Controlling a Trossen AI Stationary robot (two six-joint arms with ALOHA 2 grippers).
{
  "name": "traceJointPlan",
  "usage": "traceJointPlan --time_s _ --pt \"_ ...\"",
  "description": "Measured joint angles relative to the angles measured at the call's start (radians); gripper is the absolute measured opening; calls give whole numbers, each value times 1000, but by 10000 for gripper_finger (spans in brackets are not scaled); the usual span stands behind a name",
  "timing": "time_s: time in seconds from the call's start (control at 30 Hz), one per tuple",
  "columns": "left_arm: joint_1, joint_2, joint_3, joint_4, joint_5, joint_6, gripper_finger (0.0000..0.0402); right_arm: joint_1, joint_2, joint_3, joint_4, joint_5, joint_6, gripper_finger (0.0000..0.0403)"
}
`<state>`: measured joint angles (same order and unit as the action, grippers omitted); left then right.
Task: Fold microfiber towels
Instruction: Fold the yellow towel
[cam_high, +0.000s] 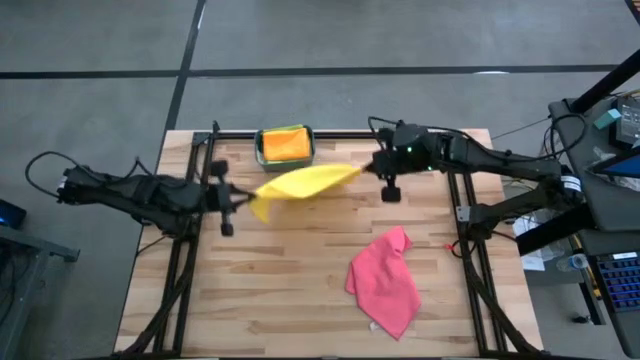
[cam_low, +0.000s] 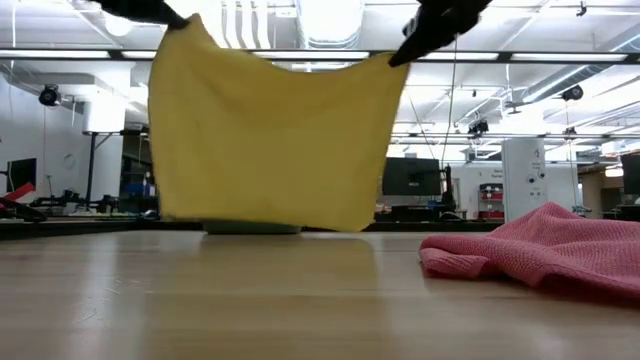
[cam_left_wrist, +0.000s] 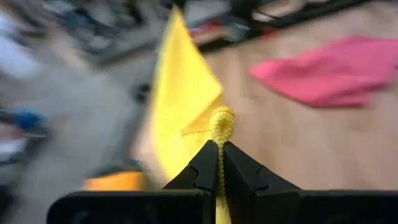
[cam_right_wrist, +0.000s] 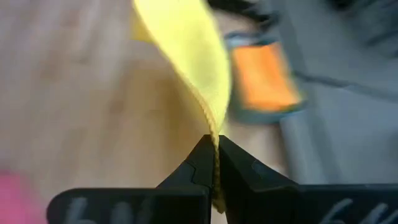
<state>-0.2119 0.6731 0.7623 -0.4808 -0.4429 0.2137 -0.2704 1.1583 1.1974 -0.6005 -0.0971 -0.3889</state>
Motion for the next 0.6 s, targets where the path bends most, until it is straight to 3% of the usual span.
traceJointPlan --time_s 0.17,0.37,0.6 --pt "-10 63 -120 18 203 -173 0 81 2 -80 -43 -132 140 8" --pt "-76 199 -229 221 280 -237 0 224 3 -200 12 -141 253 8" --pt "-164 392 -233 408 333 -373 0 354 3 -287 54 -150 421 8"
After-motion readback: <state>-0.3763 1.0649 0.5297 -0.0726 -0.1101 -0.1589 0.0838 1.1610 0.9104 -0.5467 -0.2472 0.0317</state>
